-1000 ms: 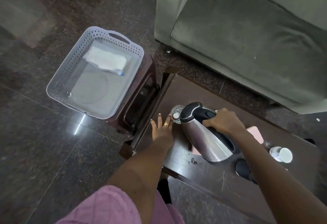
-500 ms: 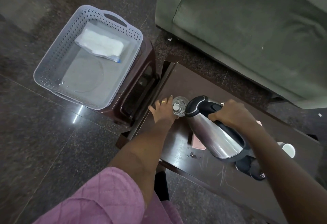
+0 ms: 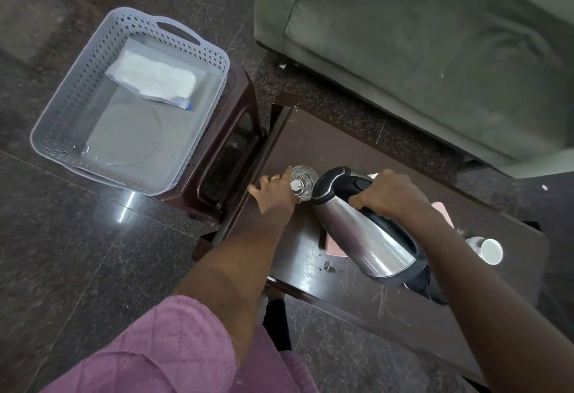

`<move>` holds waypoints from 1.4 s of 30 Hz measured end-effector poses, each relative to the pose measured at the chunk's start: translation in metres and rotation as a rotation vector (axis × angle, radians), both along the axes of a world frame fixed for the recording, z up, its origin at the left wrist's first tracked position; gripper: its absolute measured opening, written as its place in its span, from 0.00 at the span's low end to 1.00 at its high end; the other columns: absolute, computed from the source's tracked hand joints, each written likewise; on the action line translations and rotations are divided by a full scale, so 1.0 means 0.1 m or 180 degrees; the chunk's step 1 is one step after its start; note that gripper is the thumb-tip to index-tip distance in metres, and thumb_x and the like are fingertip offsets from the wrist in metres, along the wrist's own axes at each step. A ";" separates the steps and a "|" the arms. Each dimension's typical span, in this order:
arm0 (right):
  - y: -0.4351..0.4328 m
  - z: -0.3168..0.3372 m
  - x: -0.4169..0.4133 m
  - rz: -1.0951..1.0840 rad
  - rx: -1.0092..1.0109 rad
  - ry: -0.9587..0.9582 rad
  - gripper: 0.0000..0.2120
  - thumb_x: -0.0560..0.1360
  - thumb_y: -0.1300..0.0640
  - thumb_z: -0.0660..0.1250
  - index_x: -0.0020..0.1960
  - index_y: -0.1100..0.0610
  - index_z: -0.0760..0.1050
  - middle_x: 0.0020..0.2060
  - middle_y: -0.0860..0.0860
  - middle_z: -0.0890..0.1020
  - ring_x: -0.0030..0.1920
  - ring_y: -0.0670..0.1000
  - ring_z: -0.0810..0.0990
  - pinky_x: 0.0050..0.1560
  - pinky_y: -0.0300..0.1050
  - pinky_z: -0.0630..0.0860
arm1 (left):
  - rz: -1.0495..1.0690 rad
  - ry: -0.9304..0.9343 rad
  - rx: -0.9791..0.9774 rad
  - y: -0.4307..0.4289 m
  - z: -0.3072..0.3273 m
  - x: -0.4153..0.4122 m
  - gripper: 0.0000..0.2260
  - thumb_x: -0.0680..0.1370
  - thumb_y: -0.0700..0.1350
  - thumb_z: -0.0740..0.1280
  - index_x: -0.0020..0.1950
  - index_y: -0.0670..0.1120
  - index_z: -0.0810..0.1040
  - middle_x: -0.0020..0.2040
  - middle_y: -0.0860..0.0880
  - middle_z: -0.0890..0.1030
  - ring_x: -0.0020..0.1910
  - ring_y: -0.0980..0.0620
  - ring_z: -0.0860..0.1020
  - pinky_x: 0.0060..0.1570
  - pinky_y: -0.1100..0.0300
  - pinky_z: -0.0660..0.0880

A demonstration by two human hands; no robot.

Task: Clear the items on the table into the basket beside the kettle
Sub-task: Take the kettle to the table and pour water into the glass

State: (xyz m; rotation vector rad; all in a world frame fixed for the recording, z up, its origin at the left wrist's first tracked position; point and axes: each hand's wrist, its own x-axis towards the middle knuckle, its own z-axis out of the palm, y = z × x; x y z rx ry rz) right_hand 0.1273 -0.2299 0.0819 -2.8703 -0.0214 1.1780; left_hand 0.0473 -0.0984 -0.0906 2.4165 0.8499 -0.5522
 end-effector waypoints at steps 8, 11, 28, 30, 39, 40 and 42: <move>0.01 0.02 -0.03 -0.0078 0.0012 0.0005 0.20 0.61 0.49 0.71 0.48 0.59 0.76 0.47 0.60 0.80 0.46 0.59 0.80 0.40 0.43 0.71 | 0.0109 0.0311 -0.0060 0.01 0.02 0.06 0.33 0.70 0.54 0.73 0.70 0.61 0.60 0.61 0.48 0.78 0.67 0.43 0.64 0.65 0.36 0.53; 0.03 0.01 -0.03 -0.0118 0.0041 0.0070 0.22 0.61 0.50 0.71 0.50 0.60 0.75 0.48 0.60 0.80 0.46 0.58 0.80 0.37 0.41 0.69 | 0.0104 0.0376 -0.0046 0.00 0.01 0.06 0.34 0.70 0.55 0.72 0.70 0.62 0.58 0.61 0.48 0.77 0.67 0.43 0.63 0.66 0.35 0.52; 0.09 0.07 -0.04 -0.0113 0.0019 0.0166 0.19 0.61 0.51 0.71 0.47 0.60 0.74 0.48 0.61 0.80 0.47 0.60 0.81 0.35 0.41 0.69 | 0.0208 0.0539 -0.0131 -0.03 0.04 0.07 0.34 0.72 0.53 0.71 0.71 0.62 0.55 0.63 0.47 0.77 0.68 0.42 0.63 0.66 0.35 0.52; 0.10 0.10 -0.04 -0.0091 0.0034 0.0172 0.17 0.61 0.52 0.71 0.46 0.60 0.74 0.47 0.61 0.81 0.47 0.59 0.81 0.35 0.40 0.69 | 0.0206 0.0535 -0.0111 -0.04 0.03 0.07 0.34 0.72 0.53 0.71 0.71 0.62 0.56 0.62 0.47 0.77 0.68 0.42 0.63 0.66 0.35 0.52; 0.12 0.15 0.01 -0.0024 0.0035 0.0240 0.14 0.61 0.53 0.70 0.41 0.59 0.73 0.46 0.62 0.82 0.39 0.57 0.77 0.29 0.38 0.66 | 0.0440 0.0472 -0.0277 -0.05 0.03 0.06 0.34 0.71 0.52 0.72 0.70 0.63 0.57 0.63 0.47 0.76 0.68 0.41 0.62 0.66 0.33 0.51; 0.12 0.15 0.01 -0.0028 0.0029 0.0254 0.14 0.61 0.53 0.70 0.40 0.59 0.73 0.46 0.62 0.82 0.39 0.57 0.77 0.29 0.38 0.66 | 0.0479 0.0477 -0.0312 -0.04 0.04 0.06 0.34 0.71 0.52 0.72 0.70 0.63 0.57 0.63 0.47 0.76 0.68 0.41 0.62 0.66 0.33 0.51; 0.13 0.15 0.02 -0.0033 0.0025 0.0287 0.12 0.60 0.53 0.70 0.37 0.59 0.73 0.43 0.61 0.82 0.38 0.57 0.79 0.30 0.38 0.67 | 0.0536 0.0495 -0.0349 -0.04 0.05 0.08 0.33 0.70 0.53 0.72 0.70 0.64 0.58 0.63 0.47 0.76 0.68 0.41 0.62 0.66 0.33 0.51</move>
